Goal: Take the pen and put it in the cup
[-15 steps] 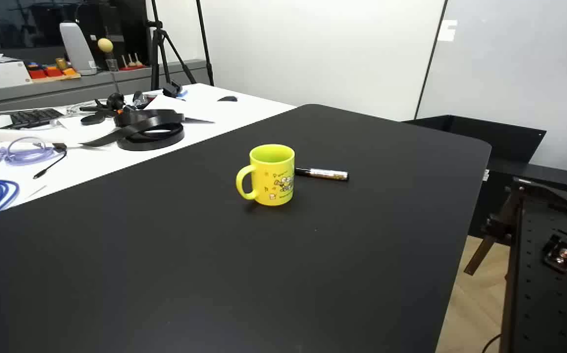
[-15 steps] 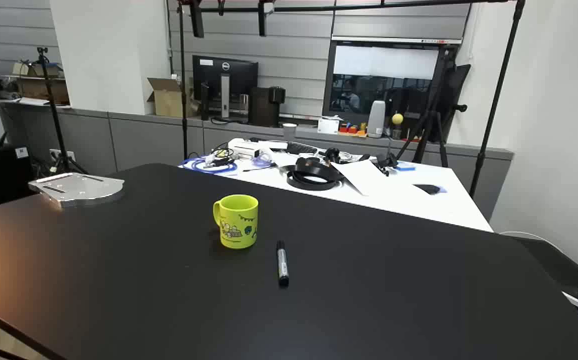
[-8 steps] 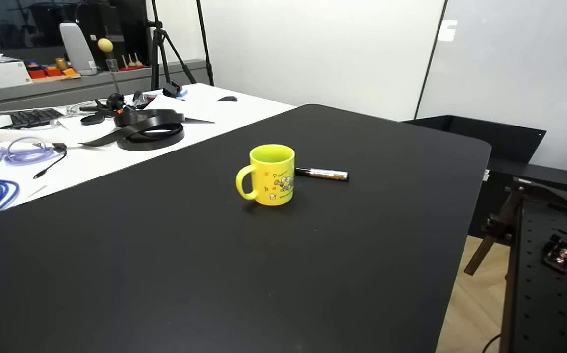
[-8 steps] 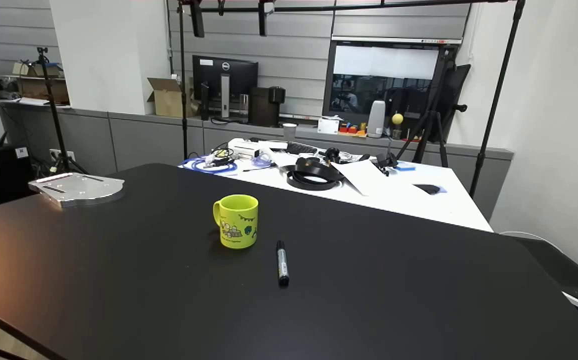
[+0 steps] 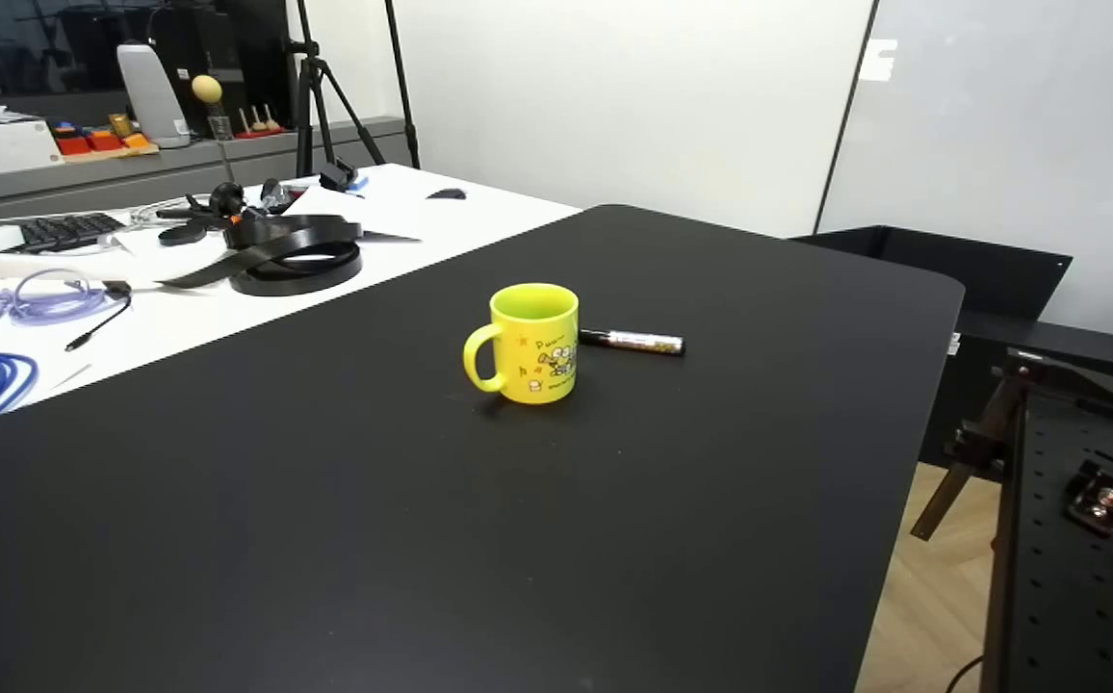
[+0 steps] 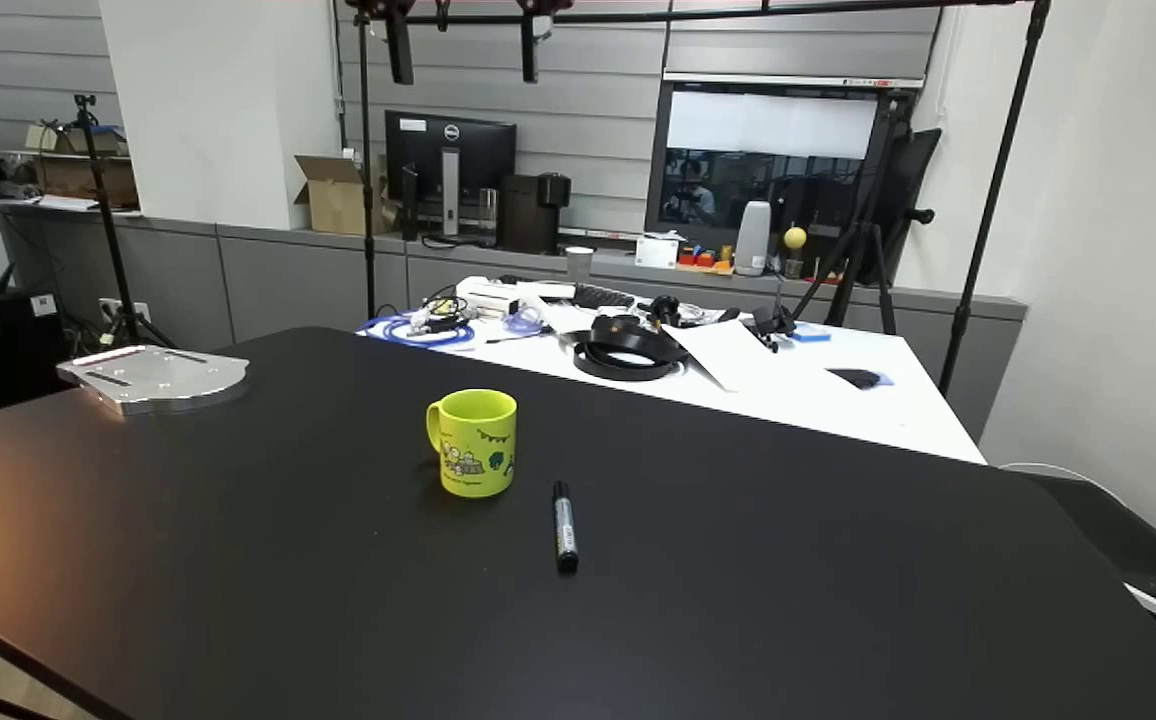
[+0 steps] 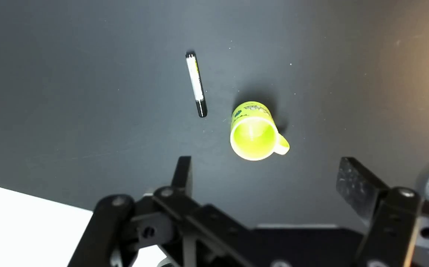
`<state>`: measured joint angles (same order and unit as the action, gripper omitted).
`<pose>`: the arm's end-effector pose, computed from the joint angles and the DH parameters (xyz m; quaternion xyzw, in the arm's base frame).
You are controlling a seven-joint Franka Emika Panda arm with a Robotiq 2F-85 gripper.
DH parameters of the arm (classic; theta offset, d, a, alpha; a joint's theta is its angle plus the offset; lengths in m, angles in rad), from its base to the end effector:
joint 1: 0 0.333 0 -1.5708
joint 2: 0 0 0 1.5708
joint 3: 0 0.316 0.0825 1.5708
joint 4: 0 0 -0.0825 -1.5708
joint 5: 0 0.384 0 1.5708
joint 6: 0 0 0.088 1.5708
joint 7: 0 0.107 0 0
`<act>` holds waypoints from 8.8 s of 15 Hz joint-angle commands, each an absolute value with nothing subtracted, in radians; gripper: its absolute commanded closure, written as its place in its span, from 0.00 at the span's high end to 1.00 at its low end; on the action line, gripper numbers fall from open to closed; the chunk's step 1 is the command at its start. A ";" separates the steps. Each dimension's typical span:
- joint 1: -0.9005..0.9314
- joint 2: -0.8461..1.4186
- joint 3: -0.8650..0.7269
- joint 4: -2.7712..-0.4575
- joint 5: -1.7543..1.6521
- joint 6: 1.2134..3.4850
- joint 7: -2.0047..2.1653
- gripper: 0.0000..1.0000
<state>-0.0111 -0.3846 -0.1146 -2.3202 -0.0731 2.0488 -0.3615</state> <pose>0.4417 -0.0633 0.4994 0.9892 0.1352 0.0513 0.0248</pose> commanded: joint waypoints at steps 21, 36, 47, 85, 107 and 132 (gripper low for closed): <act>-0.102 0.229 -0.110 -2.146 -0.150 2.398 -0.407 1.00; -0.124 0.448 -0.082 -2.142 -0.164 2.446 -0.365 1.00; -0.138 0.564 -0.091 -2.086 -0.203 2.475 -0.358 1.00; 0.035 0.330 -0.009 -1.832 -0.380 1.628 -0.313 0.05; 0.067 0.730 0.041 -1.461 -0.422 1.396 -0.414 0.05; 0.092 0.841 0.060 -1.405 -0.456 1.395 -0.463 0.05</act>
